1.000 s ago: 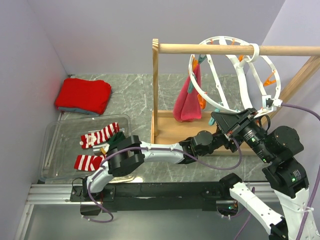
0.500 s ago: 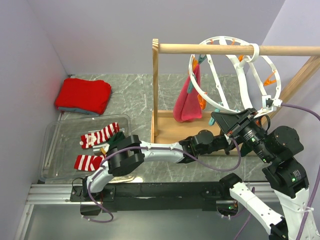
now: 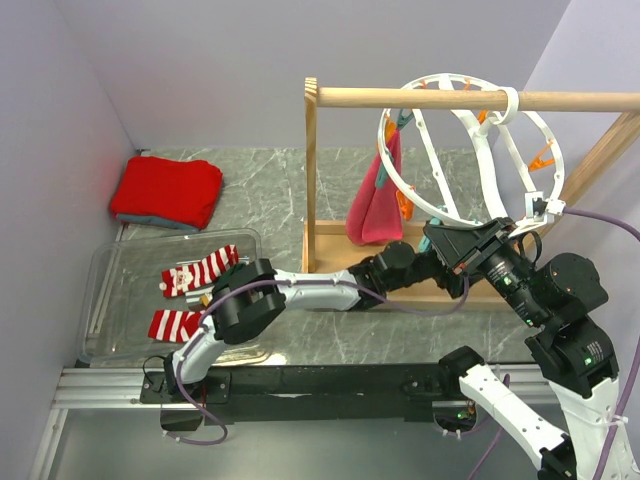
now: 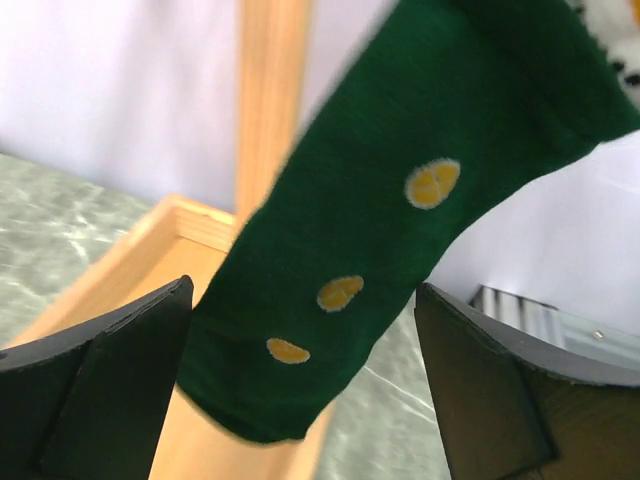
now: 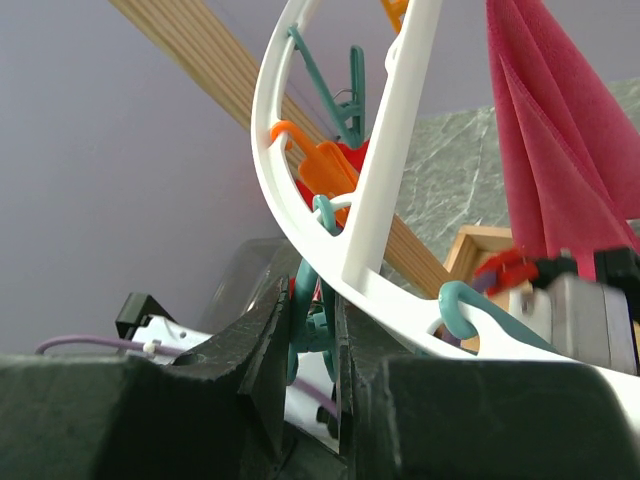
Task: Remove the socks clipped to the hanger
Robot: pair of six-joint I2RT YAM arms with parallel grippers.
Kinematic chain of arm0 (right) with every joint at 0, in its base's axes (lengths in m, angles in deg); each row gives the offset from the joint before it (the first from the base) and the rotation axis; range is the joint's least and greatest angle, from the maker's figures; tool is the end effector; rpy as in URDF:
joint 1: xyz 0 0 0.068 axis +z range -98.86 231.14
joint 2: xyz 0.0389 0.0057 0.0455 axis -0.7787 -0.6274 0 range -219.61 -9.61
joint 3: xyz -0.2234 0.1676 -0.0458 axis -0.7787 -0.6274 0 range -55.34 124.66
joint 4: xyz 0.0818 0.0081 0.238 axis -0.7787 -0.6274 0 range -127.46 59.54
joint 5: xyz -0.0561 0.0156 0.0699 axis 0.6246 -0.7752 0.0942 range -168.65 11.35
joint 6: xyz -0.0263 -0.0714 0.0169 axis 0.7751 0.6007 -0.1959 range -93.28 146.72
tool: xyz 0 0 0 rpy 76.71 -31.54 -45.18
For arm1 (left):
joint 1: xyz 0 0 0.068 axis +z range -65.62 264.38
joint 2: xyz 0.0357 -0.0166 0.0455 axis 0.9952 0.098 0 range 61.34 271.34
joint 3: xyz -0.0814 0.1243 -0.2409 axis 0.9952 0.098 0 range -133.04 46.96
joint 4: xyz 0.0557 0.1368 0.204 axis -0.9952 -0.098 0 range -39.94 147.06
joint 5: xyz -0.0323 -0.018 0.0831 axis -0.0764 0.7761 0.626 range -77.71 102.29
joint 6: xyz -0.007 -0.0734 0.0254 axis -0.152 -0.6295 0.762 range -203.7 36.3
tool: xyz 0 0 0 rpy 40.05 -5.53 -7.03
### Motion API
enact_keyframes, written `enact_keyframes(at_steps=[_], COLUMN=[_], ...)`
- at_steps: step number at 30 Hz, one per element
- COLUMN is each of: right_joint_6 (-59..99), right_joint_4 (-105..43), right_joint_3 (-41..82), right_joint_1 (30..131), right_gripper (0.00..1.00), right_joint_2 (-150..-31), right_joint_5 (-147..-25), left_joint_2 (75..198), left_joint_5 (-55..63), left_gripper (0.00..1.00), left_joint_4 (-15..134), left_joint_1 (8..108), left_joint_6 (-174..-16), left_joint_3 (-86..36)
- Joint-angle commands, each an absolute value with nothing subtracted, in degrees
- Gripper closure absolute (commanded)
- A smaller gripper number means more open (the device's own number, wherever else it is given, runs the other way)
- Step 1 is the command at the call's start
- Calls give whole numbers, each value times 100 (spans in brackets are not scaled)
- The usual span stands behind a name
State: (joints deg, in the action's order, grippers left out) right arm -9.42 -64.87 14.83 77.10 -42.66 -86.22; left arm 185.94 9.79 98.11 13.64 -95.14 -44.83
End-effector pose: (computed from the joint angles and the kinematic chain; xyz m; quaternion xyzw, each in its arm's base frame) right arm 0.0687 0.0432 0.4593 0.0136 0.6902 0.4115 0.5951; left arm 0.1770 -0.5153 0.2829 0.3381 0.5604 -0.5076 0.5603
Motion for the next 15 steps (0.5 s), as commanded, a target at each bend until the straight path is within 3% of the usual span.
enact_keyframes(at_steps=[1, 13, 15], right_joint_6=[-843, -791, -773], right_joint_4=[-6570, -6755, -6781], right_joint_3=[1620, 1744, 1752], right_joint_1=[7751, 7751, 7751], right_gripper=[98, 98, 98], right_joint_2=[-4248, -4221, -4195], right_joint_5=[-8920, -8867, -8841], left_joint_2=[18622, 19502, 19529], left_joint_5=[545, -693, -818], left_gripper=[4, 1, 9], left_joint_4=[10074, 11304, 11383], left_joint_1=[1450, 1398, 1380], left_joint_6=[-9495, -9969, -10162], left_joint_3=[-4971, -5754, -5833])
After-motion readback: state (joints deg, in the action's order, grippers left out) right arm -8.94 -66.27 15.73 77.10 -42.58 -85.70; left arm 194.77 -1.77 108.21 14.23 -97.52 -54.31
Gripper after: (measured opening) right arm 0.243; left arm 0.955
